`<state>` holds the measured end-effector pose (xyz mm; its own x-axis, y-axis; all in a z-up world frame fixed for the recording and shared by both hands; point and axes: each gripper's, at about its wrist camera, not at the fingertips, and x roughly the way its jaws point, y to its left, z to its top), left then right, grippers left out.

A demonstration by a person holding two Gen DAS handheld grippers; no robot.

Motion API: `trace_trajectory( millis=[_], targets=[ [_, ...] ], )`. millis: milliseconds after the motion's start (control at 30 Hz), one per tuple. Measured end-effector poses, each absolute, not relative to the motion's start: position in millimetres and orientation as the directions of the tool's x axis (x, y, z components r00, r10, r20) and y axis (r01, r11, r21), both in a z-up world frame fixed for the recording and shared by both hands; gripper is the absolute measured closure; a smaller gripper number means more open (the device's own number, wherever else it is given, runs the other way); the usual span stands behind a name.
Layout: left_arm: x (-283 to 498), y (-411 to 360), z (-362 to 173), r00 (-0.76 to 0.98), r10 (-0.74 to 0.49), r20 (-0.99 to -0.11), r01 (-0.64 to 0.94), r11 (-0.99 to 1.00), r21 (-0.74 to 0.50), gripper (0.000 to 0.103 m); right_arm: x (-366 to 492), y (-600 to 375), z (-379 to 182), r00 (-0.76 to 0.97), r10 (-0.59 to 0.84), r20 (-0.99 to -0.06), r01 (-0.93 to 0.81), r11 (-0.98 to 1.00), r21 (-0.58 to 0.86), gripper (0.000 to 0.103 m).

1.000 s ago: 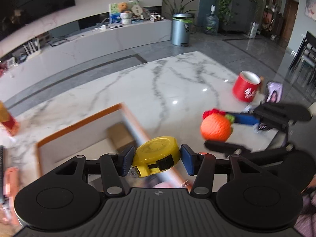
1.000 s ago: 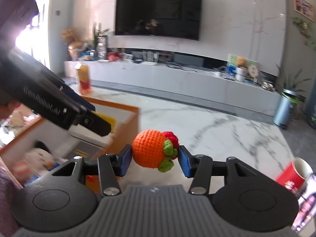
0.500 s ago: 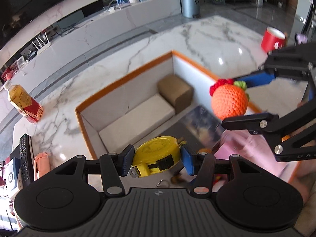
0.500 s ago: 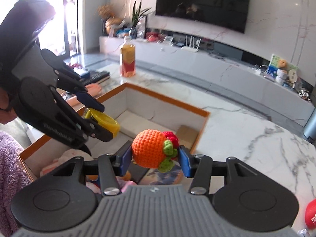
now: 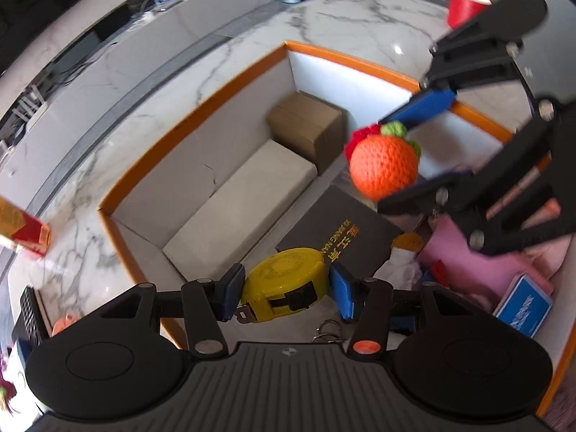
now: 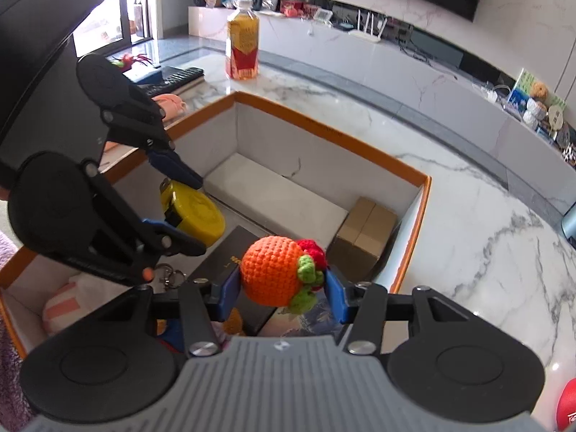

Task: Organize objects
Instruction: 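Carry the tape measure and orange plush with both tools over the orange box, then lower the tape measure and plush into the orange box and open both tools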

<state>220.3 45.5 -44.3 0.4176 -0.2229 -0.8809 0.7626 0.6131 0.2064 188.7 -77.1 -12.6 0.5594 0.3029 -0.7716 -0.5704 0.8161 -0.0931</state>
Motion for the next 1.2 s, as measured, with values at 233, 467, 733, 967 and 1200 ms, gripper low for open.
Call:
trace_trajectory(
  millis=[233,467,733,967,1200],
  targets=[
    [234,44,-53,0.382,-0.221,-0.898,0.808,0.551,0.208,0.043,202,-76,-19,0.529,0.292,-0.797,-0.578,0.812,-0.086,0.050],
    [231,36,-66,0.416,-0.138,-0.899,0.854,0.398,0.334,0.043,208,-72,-22,0.517,0.303,-0.801,-0.591,0.803,-0.077,0.050],
    [240,26,-80,0.416,-0.127,-0.900,0.865,0.361,0.348,0.043,209,-69,-24,0.508,0.313,-0.802,-0.606,0.792,-0.075,0.050],
    [257,24,-81,0.384,-0.067,-0.921,0.821,0.480,0.308,0.041,211,-67,-25,0.507,0.314,-0.803,-0.609,0.790,-0.076,0.050],
    [255,20,-83,0.310,-0.029,-0.950,0.843,0.471,0.260,0.037,210,-71,-24,0.503,0.321,-0.803,-0.606,0.793,-0.063,0.050]
  ],
)
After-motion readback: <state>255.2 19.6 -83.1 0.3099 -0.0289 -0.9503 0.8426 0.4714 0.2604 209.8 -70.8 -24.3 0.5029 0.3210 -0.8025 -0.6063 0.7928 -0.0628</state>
